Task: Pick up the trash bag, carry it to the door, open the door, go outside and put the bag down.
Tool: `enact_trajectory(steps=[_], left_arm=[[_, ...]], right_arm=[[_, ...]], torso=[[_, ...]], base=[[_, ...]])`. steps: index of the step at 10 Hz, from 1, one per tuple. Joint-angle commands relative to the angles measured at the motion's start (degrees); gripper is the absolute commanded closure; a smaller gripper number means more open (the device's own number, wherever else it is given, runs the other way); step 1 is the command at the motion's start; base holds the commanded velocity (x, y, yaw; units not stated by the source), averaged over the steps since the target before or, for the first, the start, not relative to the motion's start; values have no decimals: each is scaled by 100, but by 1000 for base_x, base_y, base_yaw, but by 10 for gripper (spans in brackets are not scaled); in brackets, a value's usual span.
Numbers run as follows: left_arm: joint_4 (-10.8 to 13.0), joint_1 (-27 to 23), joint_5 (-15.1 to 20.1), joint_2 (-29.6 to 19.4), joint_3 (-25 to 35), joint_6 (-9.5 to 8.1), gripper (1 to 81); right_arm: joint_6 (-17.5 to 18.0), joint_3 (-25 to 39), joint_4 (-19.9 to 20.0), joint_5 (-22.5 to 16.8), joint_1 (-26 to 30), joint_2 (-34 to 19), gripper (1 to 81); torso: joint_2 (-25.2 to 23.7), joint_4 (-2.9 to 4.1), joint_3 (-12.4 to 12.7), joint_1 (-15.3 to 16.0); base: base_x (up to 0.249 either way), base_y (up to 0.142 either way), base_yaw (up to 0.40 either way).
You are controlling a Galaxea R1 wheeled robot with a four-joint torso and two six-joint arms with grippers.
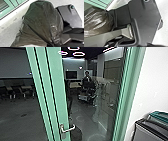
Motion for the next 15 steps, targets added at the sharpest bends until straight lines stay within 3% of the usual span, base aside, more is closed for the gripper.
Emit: enact_trajectory(steps=[1,4,15], left_arm=[[129,-232,78,-123,162,76,811],[129,-134,14,-485,691,67,811],[147,-152,76,-380,463,67,811]], right_arm=[[-208,286,-57,-21,131,-52,10],[-226,1051,-48,-20,122,-500,10],[-226,1009,-66,-20,157,-501,10]], torso=[[0,0,0,0],[0,0,0,0],[0,0,0,-2]], base=[[0,0,310],[0,0,311],[0,0,312]])
